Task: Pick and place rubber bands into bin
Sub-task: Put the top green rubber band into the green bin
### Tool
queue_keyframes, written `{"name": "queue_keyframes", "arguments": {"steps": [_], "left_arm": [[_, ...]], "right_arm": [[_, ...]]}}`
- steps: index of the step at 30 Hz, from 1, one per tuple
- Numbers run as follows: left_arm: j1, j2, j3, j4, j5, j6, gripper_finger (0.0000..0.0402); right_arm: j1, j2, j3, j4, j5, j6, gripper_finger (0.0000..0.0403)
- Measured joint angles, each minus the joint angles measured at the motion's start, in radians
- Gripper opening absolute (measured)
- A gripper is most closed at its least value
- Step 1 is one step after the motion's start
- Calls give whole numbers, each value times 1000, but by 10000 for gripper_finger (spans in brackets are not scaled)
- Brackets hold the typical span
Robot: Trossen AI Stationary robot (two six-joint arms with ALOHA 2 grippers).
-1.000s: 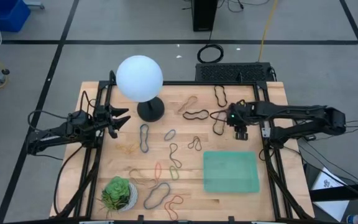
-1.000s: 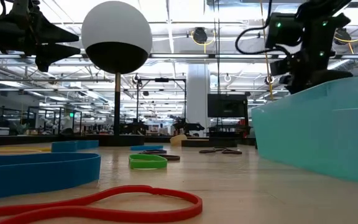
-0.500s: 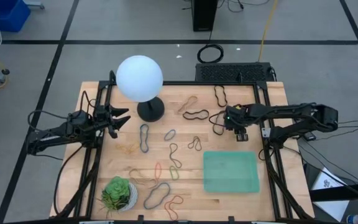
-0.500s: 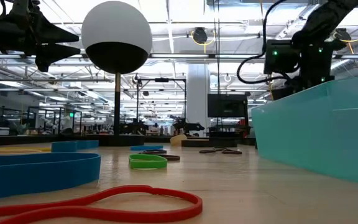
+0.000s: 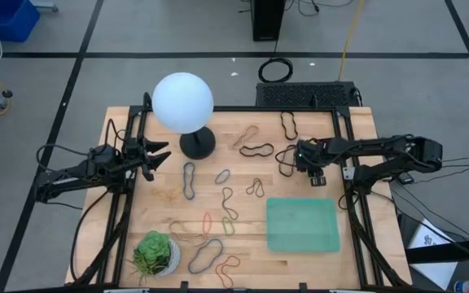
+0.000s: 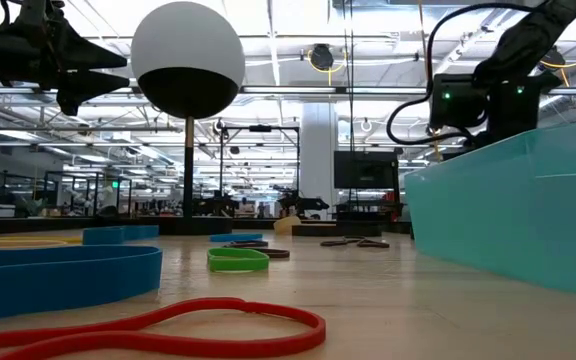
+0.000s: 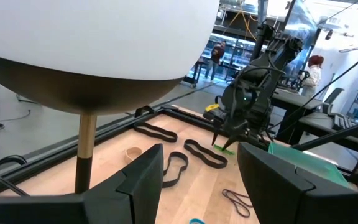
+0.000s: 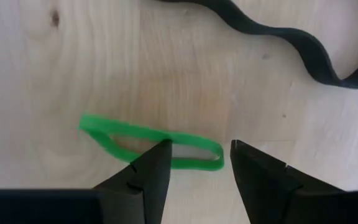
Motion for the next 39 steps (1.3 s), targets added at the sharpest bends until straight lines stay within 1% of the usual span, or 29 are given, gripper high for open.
{"name": "queue_keyframes", "arguments": {"steps": [4, 9, 18, 20, 25, 28, 30, 33, 39], "left_arm": [[0, 0, 0, 0, 0, 1, 212], [0, 0, 0, 0, 0, 2, 212], [0, 0, 0, 0, -1, 12, 212], [0, 0, 0, 0, -1, 20, 212], [0, 0, 0, 0, -1, 25, 212], [0, 0, 0, 0, -1, 24, 212], [0, 0, 0, 2, -1, 25, 212], [0, 0, 0, 2, -1, 24, 212], [0, 0, 0, 2, -1, 24, 212]], "right_arm": [[-38, 0, -1, 0, -49, 0, 139], [-68, 1, -2, -1, -69, 0, 101], [-69, 2, -3, 2, -63, 1, 19], [-69, 2, -3, 9, -55, 26, 6], [-44, -35, 4, 19, -32, 73, 1], [-23, -88, 34, 39, 30, 123, 1], [-10, -136, 63, 45, 51, 139, 1], [5, -209, 95, 60, 44, 144, 1], [51, -370, 127, 199, 33, 161, 0]]}}
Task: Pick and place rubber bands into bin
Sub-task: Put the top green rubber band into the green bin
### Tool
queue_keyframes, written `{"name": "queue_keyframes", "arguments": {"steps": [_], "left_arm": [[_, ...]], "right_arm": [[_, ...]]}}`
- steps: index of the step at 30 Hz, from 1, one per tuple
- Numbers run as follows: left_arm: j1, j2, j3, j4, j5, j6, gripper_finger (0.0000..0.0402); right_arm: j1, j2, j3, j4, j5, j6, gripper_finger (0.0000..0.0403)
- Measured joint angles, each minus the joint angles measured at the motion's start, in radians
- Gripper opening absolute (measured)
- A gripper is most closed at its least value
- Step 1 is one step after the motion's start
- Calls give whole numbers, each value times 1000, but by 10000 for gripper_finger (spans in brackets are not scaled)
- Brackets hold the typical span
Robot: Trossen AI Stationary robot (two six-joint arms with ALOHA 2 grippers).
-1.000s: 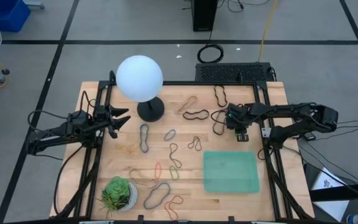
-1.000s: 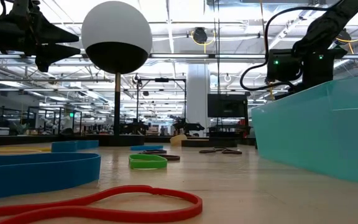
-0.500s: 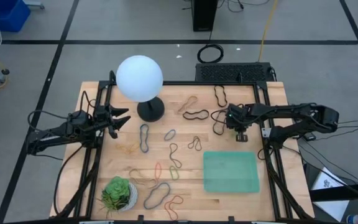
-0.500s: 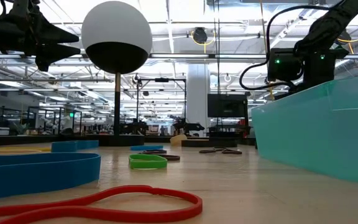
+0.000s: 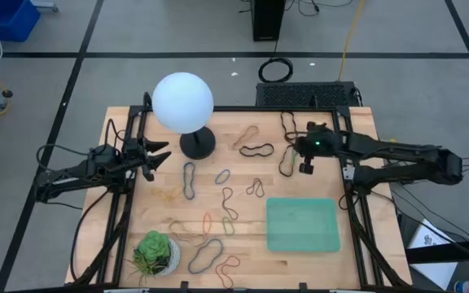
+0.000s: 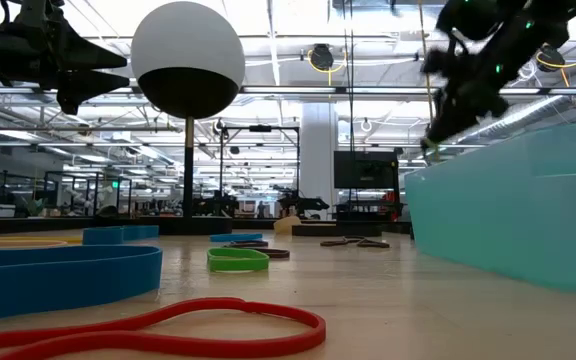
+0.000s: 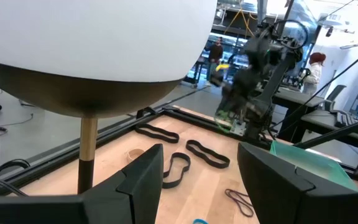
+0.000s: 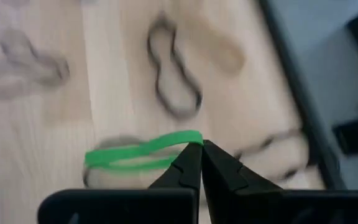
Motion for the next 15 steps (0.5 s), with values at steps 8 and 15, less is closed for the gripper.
{"name": "queue_keyframes", "arguments": {"steps": [8, 15], "left_arm": [[0, 0, 0, 0, 0, 0, 212], [0, 0, 0, 1, 0, -1, 212]], "right_arm": [[67, -170, 3, 237, -89, 68, 0], [136, -206, 4, 428, -209, 66, 0]]}}
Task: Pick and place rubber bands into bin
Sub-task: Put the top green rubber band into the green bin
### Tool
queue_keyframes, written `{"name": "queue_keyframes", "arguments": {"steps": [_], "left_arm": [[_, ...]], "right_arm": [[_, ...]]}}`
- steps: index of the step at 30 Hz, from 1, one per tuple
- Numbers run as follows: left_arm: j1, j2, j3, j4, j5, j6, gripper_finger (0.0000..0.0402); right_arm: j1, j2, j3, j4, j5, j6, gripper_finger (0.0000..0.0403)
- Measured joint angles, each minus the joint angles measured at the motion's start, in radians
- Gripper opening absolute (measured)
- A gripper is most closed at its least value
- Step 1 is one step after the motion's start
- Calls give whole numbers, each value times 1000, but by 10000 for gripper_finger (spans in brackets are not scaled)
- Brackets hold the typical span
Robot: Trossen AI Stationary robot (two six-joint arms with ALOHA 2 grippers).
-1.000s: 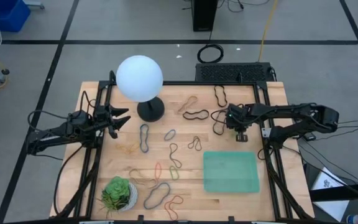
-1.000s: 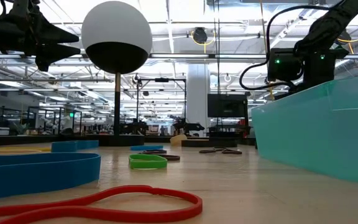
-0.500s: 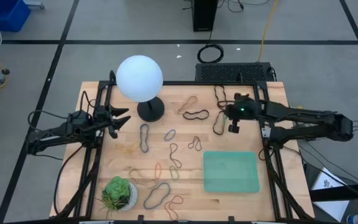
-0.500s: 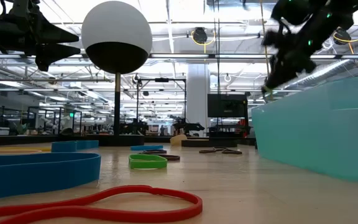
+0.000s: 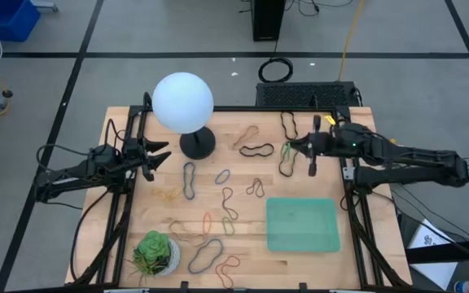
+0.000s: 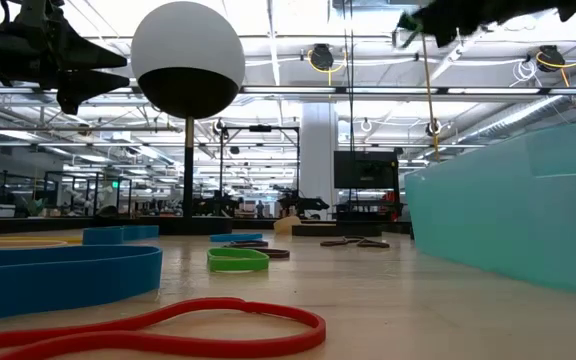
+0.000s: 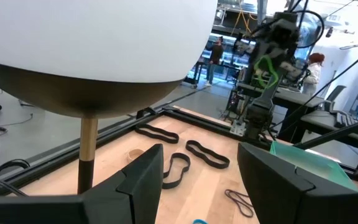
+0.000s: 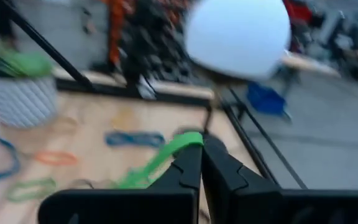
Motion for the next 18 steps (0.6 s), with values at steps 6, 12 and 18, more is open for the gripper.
{"name": "queue_keyframes", "arguments": {"steps": [6, 12, 18], "left_arm": [[0, 0, 0, 0, 0, 0, 212], [0, 0, 0, 0, 1, 0, 212], [0, 0, 0, 1, 1, 0, 212]], "right_arm": [[59, 1, 8, 41, -89, 1, 0], [115, 44, 120, -176, -79, 43, 0], [185, 178, 307, -456, -49, 143, 0]]}}
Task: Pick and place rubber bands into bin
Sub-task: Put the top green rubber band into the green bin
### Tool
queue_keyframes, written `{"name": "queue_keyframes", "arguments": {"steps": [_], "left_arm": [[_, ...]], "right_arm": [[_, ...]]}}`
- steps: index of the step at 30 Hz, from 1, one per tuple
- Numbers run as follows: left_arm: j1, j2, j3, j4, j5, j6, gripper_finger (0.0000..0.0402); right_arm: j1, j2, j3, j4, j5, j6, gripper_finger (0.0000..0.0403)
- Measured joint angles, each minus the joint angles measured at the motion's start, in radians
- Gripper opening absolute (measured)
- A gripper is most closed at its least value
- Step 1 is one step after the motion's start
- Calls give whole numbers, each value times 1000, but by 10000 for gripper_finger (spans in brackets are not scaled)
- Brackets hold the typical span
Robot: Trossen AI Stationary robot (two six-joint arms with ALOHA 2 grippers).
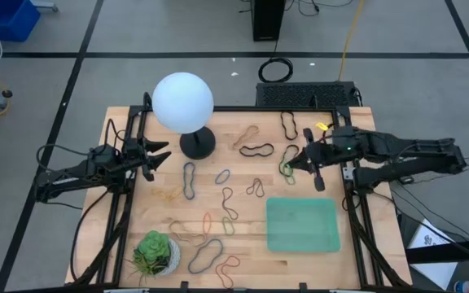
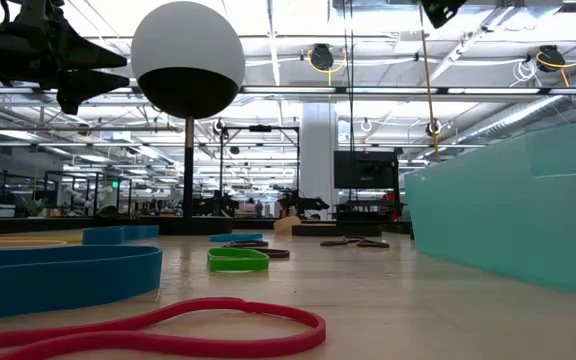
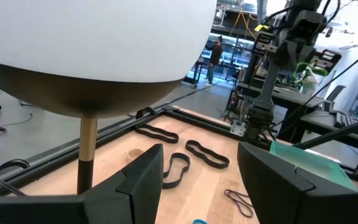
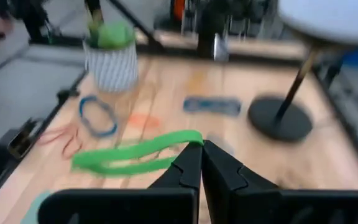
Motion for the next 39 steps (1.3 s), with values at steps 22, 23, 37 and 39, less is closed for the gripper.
{"name": "queue_keyframes", "arguments": {"steps": [22, 23, 37, 39], "left_arm": [[0, 0, 0, -3, 1, -6, 212], [0, 0, 0, -3, 1, -6, 212], [0, 0, 0, -10, 3, -9, 212], [0, 0, 0, -10, 3, -9, 212]], "right_arm": [[360, 460, 206, -627, 182, 477, 0], [371, 474, 185, -615, 182, 494, 0], [432, 598, -84, -297, 127, 577, 0], [432, 604, -107, -283, 127, 582, 0]]}}
